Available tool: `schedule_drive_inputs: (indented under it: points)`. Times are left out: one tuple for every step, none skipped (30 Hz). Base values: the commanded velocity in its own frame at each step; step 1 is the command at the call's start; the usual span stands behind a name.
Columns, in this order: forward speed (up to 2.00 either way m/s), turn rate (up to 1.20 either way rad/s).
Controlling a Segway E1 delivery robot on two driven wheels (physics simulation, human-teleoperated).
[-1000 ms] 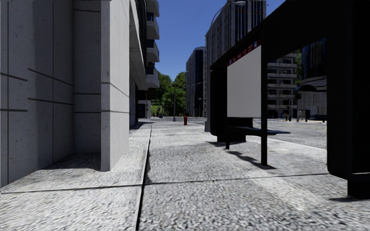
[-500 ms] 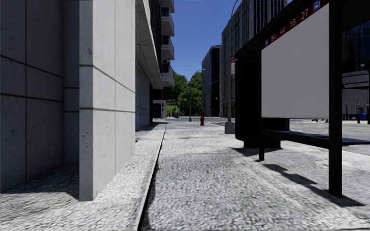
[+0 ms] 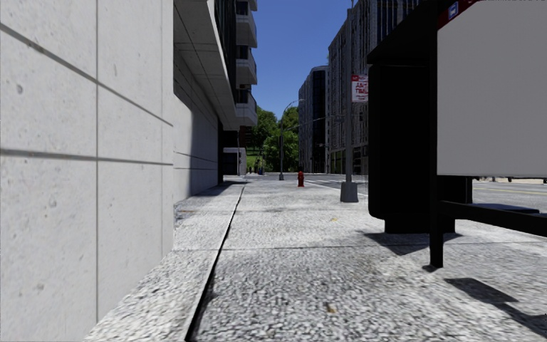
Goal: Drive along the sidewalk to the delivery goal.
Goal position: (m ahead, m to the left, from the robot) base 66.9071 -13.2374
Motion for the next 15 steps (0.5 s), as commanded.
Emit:
schedule_drive_inputs:
  points:
    - [2.0,0.0]
    - [2.0,0.0]
    - [2.0,0.0]
    - [2.0,0.0]
    - [2.0,0.0]
    - [2.0,0.0]
    - [2.0,0.0]
    - [2.0,0.0]
    - [2.0,0.0]
    - [2.0,0.1]
    - [2.0,0.16]
    - [2.0,0.2]
    - [2.0,0.2]
    - [2.0,0.21]
    - [2.0,0.21]
